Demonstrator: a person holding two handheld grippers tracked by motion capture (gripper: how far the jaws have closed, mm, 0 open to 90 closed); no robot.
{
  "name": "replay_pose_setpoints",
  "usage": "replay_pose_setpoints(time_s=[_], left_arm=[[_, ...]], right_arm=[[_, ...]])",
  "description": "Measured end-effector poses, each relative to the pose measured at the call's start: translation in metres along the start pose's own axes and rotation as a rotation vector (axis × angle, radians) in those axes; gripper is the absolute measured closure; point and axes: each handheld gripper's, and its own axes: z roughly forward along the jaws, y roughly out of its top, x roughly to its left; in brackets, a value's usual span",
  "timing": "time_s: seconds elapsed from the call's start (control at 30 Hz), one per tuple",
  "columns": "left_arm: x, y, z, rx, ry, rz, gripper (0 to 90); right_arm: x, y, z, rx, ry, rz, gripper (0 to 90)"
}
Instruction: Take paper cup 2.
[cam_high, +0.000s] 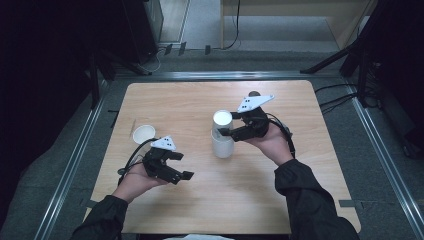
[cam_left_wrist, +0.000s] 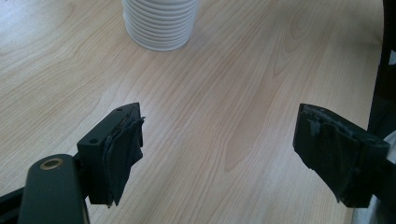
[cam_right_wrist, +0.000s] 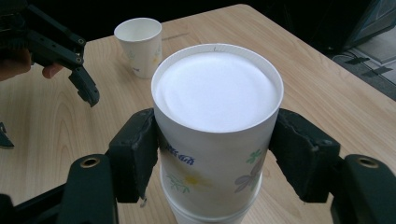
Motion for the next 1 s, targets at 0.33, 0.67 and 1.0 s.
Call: replay_pose_setpoints(time_s=[0.33,0.67,1.0], left_arm=[[0.001,0.000,-0.001,-0.007,0.000,-0.005,16.0],[0.001,0.001,-0.002,-0.016,-0.003,-0.003,16.0],[0.001,0.003,-0.002,-0.028,-0.010,0.003,15.9]], right_arm=[[0.002,0.010,-0.010,-0.033,-0.006,0.009,34.6],[0.008,0.024,-0.026,-0.065,-0.016,0.011,34.6],[0.018,0.040,-0.054,-0.121,-0.031,-0.006,34.9]])
